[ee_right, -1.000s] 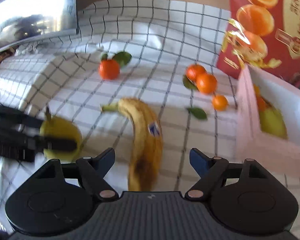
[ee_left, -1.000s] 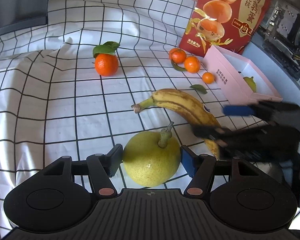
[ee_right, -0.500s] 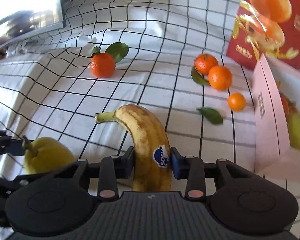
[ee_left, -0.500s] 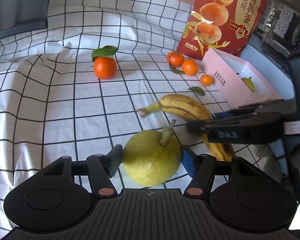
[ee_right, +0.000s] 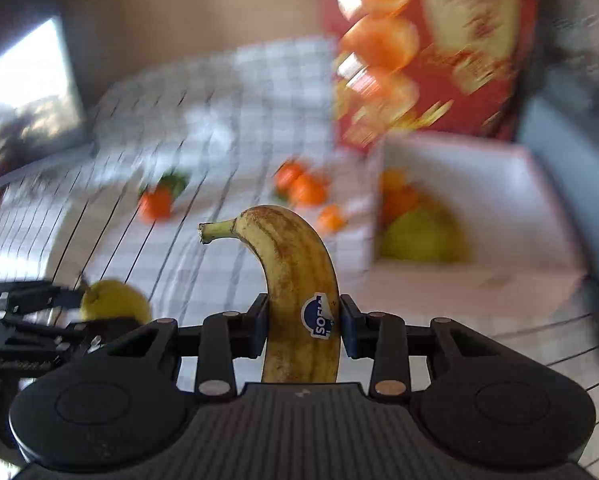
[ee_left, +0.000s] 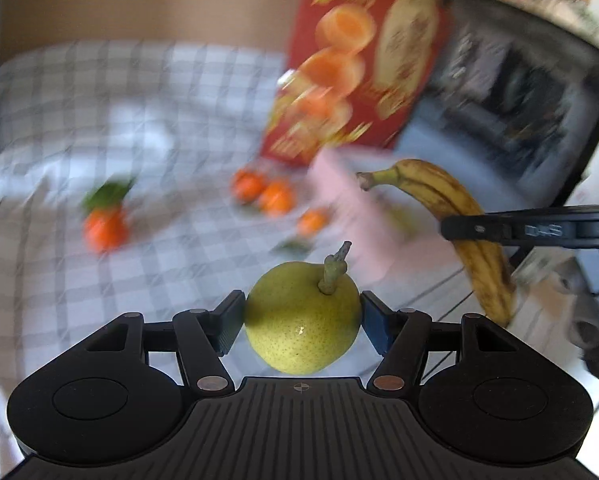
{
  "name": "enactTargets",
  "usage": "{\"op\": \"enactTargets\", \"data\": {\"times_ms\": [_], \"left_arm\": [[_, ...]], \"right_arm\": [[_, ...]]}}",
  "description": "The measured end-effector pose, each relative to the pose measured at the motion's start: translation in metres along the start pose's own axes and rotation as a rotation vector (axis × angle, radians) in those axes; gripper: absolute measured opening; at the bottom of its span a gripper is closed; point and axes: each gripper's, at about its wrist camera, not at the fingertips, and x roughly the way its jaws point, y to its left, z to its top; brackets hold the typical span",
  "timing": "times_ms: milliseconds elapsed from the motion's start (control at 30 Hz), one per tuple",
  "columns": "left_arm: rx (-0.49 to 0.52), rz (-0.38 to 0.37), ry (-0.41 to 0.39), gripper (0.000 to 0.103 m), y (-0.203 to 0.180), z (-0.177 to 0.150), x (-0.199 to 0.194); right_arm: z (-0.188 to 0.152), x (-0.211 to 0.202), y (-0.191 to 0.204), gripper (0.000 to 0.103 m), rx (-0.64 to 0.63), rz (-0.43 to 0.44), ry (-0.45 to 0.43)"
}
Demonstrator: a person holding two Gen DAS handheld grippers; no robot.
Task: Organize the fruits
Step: 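Lower the pear into the pink box with the left tool while the right tool drops the banana in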
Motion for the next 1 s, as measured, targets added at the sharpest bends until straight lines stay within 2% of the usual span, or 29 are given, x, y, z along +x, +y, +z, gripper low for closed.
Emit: {"op": "enactTargets", "data": {"times_ms": [100, 233, 367, 500, 633, 733, 833, 900, 1000], "left_arm": [[0.017, -0.082, -0.060, 0.068, -0.021, 0.029, 0.008], [0.032, -0.145, -0.097, 0.068, -0.050, 0.055, 0.026], [0.033, -0.157, -0.077, 0.068, -0.070, 0.061, 0.037], [0.023, -0.096, -0.023, 0.068, -0.078, 0.057, 0.051], [-0.039, -0.007, 0.049, 0.068, -0.078, 0.052, 0.066], [-0.068, 0.031, 0.093, 0.068, -0.083, 0.051, 0.078], [-0.067, 0.067, 0.108, 0.068, -0.092, 0.053, 0.084], [-0.071, 0.069, 0.112, 0.068, -0.099, 0.056, 0.089], [-0.062, 0.076, 0.122, 0.068, -0.109, 0.063, 0.100]], "right_arm": [[0.034, -0.012, -0.030, 0.035, 0.004, -0.088, -0.058], [0.075, 0.006, -0.074, 0.035, 0.026, -0.172, -0.036], [0.097, 0.052, -0.112, 0.035, 0.048, -0.186, 0.043], [0.094, 0.108, -0.130, 0.035, 0.014, -0.197, 0.128], [0.082, 0.153, -0.147, 0.035, 0.048, -0.154, 0.181], [0.072, 0.170, -0.153, 0.035, 0.083, -0.057, 0.214], [0.066, 0.170, -0.155, 0.036, 0.072, -0.018, 0.201], [0.065, 0.166, -0.162, 0.041, 0.093, 0.017, 0.196], [0.060, 0.152, -0.169, 0.042, 0.098, 0.075, 0.156]]}}
